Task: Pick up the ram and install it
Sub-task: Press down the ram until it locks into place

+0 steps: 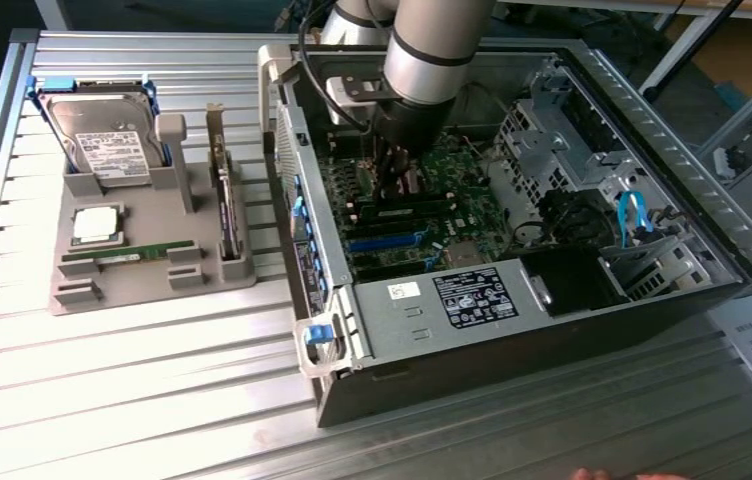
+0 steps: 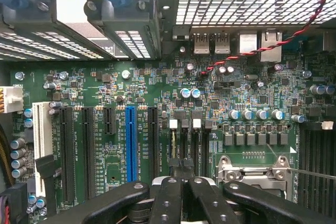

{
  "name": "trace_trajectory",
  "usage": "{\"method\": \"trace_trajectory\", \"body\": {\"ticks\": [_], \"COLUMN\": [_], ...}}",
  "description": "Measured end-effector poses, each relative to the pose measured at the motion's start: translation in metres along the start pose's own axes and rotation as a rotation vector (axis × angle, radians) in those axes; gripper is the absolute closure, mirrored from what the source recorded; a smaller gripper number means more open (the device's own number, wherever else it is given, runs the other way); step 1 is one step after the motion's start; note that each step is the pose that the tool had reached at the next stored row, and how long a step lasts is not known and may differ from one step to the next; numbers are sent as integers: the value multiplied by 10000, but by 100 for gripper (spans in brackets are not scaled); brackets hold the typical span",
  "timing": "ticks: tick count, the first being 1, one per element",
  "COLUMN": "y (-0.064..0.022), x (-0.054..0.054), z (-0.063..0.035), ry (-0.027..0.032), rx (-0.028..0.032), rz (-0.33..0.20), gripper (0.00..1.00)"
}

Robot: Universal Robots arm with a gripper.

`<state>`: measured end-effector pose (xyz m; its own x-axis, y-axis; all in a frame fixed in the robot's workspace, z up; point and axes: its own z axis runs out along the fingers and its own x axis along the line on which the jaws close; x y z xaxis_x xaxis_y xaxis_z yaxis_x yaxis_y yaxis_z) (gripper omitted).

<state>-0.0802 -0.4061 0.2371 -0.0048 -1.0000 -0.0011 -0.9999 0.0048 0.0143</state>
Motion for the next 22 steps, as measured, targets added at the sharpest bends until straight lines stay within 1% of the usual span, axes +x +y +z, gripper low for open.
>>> {"method": "trace_trajectory", "body": {"ticks": [22], "y": [17], "x": [1], "z": [36], "ry": [-2], "rx": [9], "rz": [0], "gripper": [90]}}
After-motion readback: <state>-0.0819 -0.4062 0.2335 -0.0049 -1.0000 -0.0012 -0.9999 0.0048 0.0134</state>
